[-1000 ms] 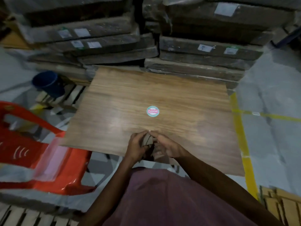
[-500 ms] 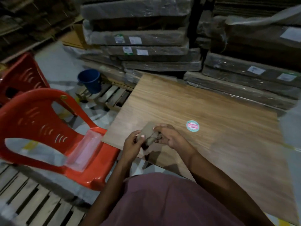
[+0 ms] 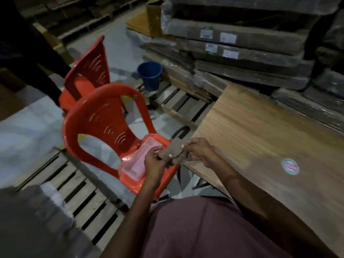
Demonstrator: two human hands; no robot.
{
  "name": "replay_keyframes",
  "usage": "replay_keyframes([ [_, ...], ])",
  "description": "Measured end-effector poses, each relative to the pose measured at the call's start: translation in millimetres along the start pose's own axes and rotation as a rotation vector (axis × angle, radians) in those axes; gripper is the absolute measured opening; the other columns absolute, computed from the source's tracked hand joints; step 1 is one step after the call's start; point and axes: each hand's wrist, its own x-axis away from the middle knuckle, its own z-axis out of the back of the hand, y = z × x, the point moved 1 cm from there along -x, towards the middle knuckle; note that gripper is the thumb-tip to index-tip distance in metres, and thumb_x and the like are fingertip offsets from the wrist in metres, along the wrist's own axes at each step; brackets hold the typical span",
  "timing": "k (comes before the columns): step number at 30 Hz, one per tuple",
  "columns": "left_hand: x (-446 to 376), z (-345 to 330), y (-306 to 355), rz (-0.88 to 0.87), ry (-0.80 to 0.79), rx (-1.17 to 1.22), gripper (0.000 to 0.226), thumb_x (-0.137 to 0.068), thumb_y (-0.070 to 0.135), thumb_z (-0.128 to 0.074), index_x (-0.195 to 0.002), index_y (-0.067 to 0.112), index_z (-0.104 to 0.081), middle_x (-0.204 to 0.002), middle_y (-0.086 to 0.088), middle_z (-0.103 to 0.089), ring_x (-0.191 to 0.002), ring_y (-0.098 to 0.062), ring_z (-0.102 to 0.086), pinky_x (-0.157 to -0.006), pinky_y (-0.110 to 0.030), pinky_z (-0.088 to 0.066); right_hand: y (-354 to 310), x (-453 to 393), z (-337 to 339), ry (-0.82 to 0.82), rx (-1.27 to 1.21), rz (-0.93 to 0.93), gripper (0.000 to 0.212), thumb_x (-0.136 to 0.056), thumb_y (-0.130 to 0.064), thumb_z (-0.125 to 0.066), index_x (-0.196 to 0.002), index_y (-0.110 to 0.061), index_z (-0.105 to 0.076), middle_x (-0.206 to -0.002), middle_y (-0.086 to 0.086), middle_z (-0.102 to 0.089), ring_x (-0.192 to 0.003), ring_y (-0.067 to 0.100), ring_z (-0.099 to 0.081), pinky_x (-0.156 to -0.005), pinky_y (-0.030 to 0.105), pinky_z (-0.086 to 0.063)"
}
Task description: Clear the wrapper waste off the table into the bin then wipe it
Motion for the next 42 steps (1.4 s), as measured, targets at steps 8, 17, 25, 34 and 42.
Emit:
replay_keyframes([
  [8, -48, 60, -13, 0.108, 0.344, 0.105, 0.039, -0.075, -0.006, -0.083, -0.105, 0.002, -0.060, -0.086, -0.014, -0.066, -0.071, -0.021, -0.066, -0.058, -0.030, -0.060, -28, -82, -80, -0.139, 0.311, -0.017, 0.016, -0.086, -0.001, -0.079, -0.093, -0.005, -0.066, -0.072, 0.010, -0.062, -0.054, 0.013, -0.057, -0.043, 0.019, -0.049],
  [17, -149, 106, -103, 0.329, 0.608, 0.019, 0.030, -0.077, -0.005, -0.080, -0.080, 0.019, -0.062, -0.084, -0.015, -0.070, -0.074, -0.032, -0.070, -0.065, -0.041, -0.061, 22, -224, -188, -0.155, 0.562, -0.024, 0.013, -0.076, -0.009, -0.088, -0.077, -0.011, -0.075, -0.094, 0.013, -0.077, -0.084, 0.025, -0.072, -0.083, 0.039, -0.062],
  [25, -232, 99, -227, 0.467, 0.501, 0.016, 0.032, -0.092, 0.001, -0.067, -0.124, 0.000, -0.066, -0.113, -0.014, -0.070, -0.089, -0.020, -0.066, -0.072, -0.022, -0.057, 116, -344, -223, -0.282, 0.766, -0.133, 0.028, -0.091, -0.010, -0.067, -0.118, -0.005, -0.074, -0.120, 0.015, -0.073, -0.112, 0.030, -0.070, -0.091, 0.033, -0.058],
  [34, -247, 82, -264, 0.534, 0.196, -0.421, 0.024, -0.098, 0.011, -0.058, -0.113, 0.001, -0.074, -0.120, -0.020, -0.071, -0.116, -0.034, -0.064, -0.092, -0.031, -0.048, 152, -372, -241, -0.232, 1.048, -0.026, 0.038, -0.100, -0.025, -0.061, -0.131, -0.005, -0.066, -0.138, 0.012, -0.064, -0.131, 0.031, -0.057, -0.104, 0.033, -0.048],
  [42, -214, 85, -221, 0.430, 0.155, -0.530, 0.031, -0.098, 0.009, -0.056, -0.125, -0.003, -0.067, -0.132, -0.023, -0.065, -0.126, -0.037, -0.059, -0.105, -0.033, -0.043, 128, -323, -221, -0.150, 0.533, -0.154, 0.016, -0.088, 0.002, -0.063, -0.091, -0.009, -0.074, -0.100, 0.017, -0.075, -0.085, 0.030, -0.069, -0.061, 0.030, -0.057],
])
